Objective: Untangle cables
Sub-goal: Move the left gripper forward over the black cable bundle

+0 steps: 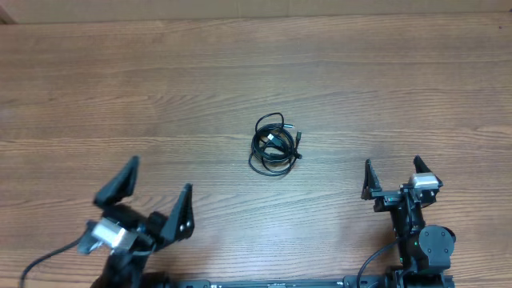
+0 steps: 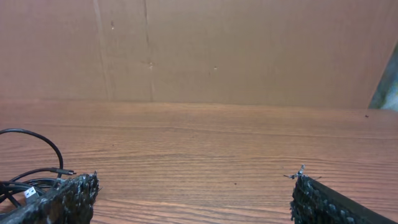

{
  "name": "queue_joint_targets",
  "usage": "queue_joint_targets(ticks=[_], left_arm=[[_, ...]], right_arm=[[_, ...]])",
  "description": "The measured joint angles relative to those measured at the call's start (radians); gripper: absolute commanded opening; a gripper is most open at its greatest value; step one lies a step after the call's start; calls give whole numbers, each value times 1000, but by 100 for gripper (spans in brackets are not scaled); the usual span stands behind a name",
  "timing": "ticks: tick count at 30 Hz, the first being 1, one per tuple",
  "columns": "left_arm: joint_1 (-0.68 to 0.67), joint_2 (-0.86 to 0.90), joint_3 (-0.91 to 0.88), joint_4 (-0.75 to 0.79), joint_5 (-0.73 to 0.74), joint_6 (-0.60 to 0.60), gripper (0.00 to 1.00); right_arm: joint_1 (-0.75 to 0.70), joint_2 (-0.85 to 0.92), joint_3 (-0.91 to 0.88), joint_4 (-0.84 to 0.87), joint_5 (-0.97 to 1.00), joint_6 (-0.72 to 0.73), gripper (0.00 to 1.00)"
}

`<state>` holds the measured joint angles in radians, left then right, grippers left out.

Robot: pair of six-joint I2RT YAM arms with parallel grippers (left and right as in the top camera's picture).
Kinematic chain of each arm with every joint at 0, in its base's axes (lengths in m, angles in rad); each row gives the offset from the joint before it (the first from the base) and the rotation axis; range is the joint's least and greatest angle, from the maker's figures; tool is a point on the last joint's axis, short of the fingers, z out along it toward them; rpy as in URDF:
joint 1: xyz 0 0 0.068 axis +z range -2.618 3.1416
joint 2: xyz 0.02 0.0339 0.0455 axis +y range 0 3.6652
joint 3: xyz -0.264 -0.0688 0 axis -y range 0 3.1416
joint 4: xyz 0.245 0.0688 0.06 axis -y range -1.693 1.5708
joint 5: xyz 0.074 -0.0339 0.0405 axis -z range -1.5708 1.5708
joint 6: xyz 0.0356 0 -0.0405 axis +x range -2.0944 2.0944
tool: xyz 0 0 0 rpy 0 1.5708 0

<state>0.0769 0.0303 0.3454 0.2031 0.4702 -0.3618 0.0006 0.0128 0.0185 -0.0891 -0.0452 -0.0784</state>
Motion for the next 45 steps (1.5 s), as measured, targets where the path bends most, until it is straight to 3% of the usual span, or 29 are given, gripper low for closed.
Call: queue_joint_targets(ticks=[4, 10, 15, 19, 23, 31, 36, 45], left_arm=[[4, 112, 366, -428, -42, 55, 100], [4, 484, 933, -1109, -4, 186, 100], [4, 789, 1201, -1392, 141, 229, 99], [3, 921, 1238, -1441, 272, 251, 100], [-4, 999, 1246, -1528, 300, 261, 100], [-239, 1164, 1436, -1703, 5, 216, 100], [-407, 1270, 1529, -1696, -185, 153, 100], [-444, 1500, 1531, -1685, -233, 125, 100]], right_arm=[[0, 0, 0, 0, 0, 0, 100], [0, 0, 0, 0, 0, 0, 100], [0, 0, 0, 0, 0, 0, 100], [0, 0, 0, 0, 0, 0, 100], [0, 0, 0, 0, 0, 0, 100], [0, 0, 0, 0, 0, 0, 100], [0, 0, 0, 0, 0, 0, 100], [0, 0, 0, 0, 0, 0, 100]])
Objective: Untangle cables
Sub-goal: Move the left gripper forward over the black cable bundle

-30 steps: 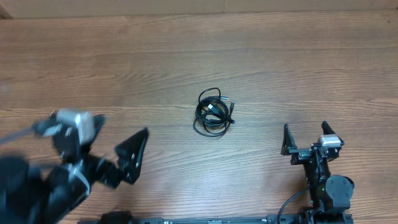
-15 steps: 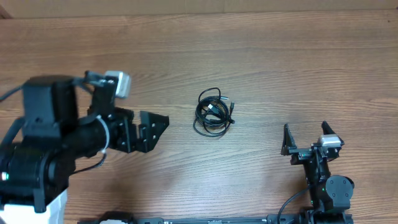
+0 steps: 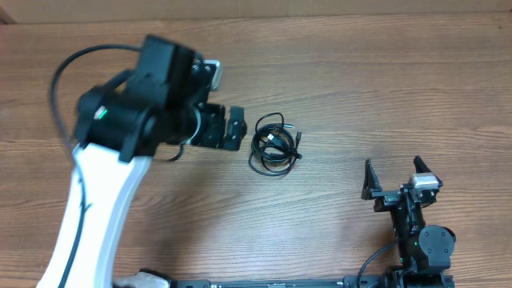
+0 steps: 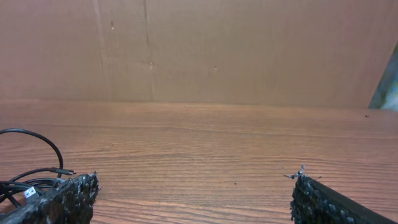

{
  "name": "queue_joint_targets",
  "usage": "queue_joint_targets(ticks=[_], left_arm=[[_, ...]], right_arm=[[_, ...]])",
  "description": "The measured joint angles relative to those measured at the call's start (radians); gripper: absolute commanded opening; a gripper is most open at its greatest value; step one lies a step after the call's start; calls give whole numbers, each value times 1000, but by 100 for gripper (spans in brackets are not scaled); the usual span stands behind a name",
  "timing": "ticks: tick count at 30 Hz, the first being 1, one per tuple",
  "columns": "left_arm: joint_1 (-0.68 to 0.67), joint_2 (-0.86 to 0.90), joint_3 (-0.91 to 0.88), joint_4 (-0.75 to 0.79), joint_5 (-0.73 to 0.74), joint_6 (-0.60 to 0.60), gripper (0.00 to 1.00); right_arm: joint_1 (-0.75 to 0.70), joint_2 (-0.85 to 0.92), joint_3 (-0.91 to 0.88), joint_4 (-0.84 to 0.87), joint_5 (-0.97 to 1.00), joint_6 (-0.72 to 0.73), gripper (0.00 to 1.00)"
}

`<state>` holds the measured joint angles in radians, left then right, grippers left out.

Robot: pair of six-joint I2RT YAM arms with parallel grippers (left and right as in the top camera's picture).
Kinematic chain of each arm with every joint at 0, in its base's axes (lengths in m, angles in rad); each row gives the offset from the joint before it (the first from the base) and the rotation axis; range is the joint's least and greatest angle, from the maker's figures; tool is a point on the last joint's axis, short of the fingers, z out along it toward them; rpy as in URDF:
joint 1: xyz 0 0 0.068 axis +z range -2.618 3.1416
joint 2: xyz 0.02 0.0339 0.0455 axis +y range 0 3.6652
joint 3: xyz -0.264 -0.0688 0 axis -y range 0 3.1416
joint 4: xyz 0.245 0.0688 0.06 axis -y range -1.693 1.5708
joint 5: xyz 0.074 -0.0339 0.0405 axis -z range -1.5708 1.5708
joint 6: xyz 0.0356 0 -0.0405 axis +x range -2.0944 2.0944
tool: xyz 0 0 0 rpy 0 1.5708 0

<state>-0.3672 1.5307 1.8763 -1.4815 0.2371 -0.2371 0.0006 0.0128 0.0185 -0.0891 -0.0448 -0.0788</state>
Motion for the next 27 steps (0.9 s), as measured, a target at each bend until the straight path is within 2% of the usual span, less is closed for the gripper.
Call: queue_joint_targets(ticks=[12, 16, 24, 27], left_arm=[[0, 341, 0, 8, 32, 4, 100], [0, 426, 0, 34, 37, 9, 86], [0, 500, 0, 164, 69, 105, 87], [0, 507, 0, 210, 74, 156, 82]], right_arm=[[0, 0, 0, 0, 0, 0, 100], [0, 0, 0, 0, 0, 0, 100], [0, 0, 0, 0, 0, 0, 100], [0, 0, 0, 0, -1, 0, 100]])
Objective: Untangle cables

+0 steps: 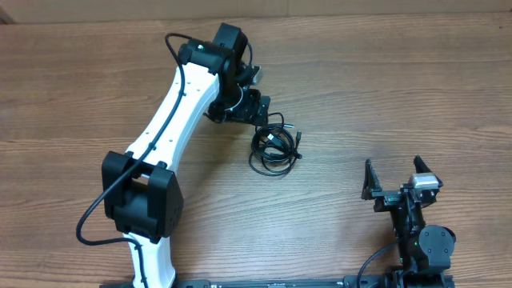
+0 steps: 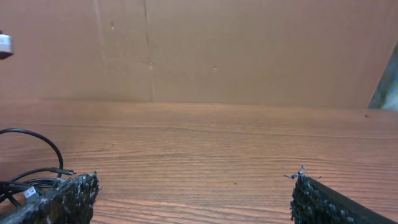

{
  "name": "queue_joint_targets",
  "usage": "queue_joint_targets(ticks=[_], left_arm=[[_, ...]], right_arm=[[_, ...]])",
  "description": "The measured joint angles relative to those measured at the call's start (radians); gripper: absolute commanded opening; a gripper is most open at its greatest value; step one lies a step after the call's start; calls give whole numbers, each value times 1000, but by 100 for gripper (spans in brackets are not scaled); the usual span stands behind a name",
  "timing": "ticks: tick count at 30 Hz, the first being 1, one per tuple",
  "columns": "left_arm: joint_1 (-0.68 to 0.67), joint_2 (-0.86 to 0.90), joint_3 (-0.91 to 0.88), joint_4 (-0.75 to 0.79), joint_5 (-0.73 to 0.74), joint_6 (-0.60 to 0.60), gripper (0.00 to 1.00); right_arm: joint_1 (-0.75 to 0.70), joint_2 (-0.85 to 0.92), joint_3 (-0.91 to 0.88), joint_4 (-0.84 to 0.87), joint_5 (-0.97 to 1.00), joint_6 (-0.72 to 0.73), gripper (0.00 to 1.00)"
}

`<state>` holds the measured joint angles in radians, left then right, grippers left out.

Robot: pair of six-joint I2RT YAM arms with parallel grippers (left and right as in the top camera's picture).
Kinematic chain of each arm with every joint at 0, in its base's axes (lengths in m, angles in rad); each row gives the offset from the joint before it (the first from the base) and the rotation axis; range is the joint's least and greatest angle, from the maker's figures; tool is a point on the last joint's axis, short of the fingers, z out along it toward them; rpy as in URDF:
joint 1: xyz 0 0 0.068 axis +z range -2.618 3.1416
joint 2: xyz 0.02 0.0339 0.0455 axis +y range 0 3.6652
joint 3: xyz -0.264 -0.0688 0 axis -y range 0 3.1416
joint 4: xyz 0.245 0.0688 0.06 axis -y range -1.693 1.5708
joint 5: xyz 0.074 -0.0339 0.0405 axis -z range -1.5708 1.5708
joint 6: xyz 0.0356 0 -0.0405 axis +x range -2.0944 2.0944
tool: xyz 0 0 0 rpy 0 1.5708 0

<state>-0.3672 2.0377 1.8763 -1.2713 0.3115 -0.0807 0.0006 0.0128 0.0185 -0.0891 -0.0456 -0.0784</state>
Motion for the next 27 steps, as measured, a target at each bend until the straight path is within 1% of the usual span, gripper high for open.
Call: queue_joint_targets(ticks=[5, 9, 11, 13, 14, 15, 17, 19, 25, 27], left_arm=[[-8, 21, 0, 33, 18, 86, 86], [-32, 43, 0, 60, 22, 122, 86], [-41, 55, 0, 75, 21, 134, 84], [-46, 69, 0, 85, 17, 139, 70], [-48, 76, 0, 90, 16, 143, 66], [-50, 85, 0, 92, 13, 146, 66], [-50, 93, 0, 95, 10, 154, 70], [-50, 98, 0, 99, 9, 156, 68], [-50, 98, 0, 109, -13, 162, 40], [-50, 98, 0, 109, -17, 163, 37]], right_arm=[[0, 0, 0, 0, 0, 0, 100], [0, 0, 0, 0, 0, 0, 100], [0, 0, 0, 0, 0, 0, 100], [0, 0, 0, -1, 0, 0, 100], [0, 0, 0, 0, 0, 0, 100], [0, 0, 0, 0, 0, 0, 100], [0, 0, 0, 0, 0, 0, 100], [0, 0, 0, 0, 0, 0, 100], [0, 0, 0, 0, 0, 0, 100], [0, 0, 0, 0, 0, 0, 100]])
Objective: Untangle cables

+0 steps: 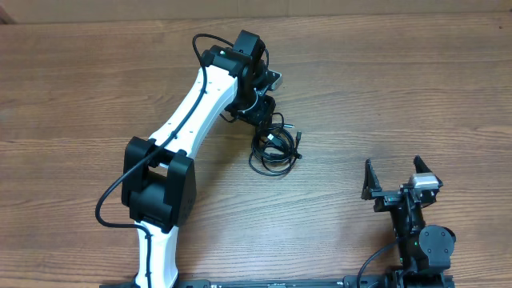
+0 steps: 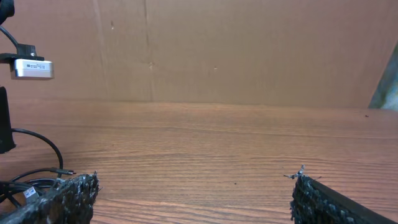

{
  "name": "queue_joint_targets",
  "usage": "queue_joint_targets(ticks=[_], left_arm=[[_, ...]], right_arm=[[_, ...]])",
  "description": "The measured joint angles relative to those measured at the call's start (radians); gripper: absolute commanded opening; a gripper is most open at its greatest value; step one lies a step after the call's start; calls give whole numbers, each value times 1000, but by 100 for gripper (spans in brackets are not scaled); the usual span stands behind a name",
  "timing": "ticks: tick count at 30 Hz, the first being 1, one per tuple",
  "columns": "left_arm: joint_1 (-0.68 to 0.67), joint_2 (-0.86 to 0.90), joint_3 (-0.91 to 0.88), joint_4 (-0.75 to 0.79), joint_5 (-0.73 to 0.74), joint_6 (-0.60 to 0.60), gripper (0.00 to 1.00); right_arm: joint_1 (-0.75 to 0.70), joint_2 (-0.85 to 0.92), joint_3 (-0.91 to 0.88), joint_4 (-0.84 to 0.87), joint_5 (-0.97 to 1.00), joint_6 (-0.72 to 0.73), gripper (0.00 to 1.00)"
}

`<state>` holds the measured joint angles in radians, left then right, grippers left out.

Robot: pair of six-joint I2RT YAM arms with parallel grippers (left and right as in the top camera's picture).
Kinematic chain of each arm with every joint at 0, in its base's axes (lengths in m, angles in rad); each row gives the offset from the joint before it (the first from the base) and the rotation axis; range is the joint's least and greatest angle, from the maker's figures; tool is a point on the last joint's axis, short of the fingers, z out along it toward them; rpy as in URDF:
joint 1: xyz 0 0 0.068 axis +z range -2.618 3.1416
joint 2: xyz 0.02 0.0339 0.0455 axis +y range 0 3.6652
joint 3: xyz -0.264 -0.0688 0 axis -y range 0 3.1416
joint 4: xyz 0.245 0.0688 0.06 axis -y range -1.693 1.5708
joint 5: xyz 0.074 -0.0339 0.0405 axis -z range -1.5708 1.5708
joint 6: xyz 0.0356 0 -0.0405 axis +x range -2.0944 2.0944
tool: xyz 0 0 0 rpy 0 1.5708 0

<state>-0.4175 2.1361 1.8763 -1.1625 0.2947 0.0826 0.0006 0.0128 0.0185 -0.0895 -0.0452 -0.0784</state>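
A tangled bundle of thin black cables lies at the middle of the wooden table. My left arm reaches across from the near left, and its gripper points down at the bundle's far left edge, fingers a little apart, with nothing seen between them. At the near right my right gripper rests low and wide open. In the right wrist view the right gripper is empty, the cables loop at the left edge, and one left finger stands beside them.
A brown cardboard wall stands along the table's far edge. The left arm's white link runs diagonally over the left half of the table. The right arm's base sits at the near right.
My left gripper has shifted a little to the right and nearer the bundle's top edge; its wrist camera and a finger now show in the right wrist view. Cables and right arm are unmoved.
My left gripper first sat wide open at the near left, far from the cables. It was then out over the table left of the bundle, then at the bundle's upper left, and now right over that edge. The bundle and right gripper stayed where they were.
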Motion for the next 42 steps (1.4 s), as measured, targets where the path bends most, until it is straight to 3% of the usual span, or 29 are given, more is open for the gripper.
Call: queue_joint_targets(ticks=[8, 14, 20, 21, 22, 23, 24, 25, 33, 42], left_arm=[[0, 0, 0, 0, -8, -9, 4], [0, 0, 17, -58, -7, -77, 4], [0, 3, 140, -242, -30, -154, 5], [0, 3, 162, -272, -52, -177, 10], [0, 3, 183, -305, -84, -205, 22], [0, 3, 197, -329, -112, -230, 43], [0, 3, 207, -351, -140, -250, 79], [0, 3, 210, -371, -164, -268, 100], [0, 3, 211, -451, -274, -328, 100], [0, 3, 212, -510, -219, -340, 99]], right_arm=[[0, 0, 0, 0, 0, 0, 100], [0, 0, 0, 0, 0, 0, 100], [0, 0, 0, 0, 0, 0, 100], [0, 0, 0, 0, 0, 0, 100], [0, 0, 0, 0, 0, 0, 100], [0, 0, 0, 0, 0, 0, 100], [0, 0, 0, 1, 0, 0, 100], [0, 0, 0, 0, 0, 0, 100], [0, 0, 0, 1, 0, 0, 100], [0, 0, 0, 0, 0, 0, 100]])
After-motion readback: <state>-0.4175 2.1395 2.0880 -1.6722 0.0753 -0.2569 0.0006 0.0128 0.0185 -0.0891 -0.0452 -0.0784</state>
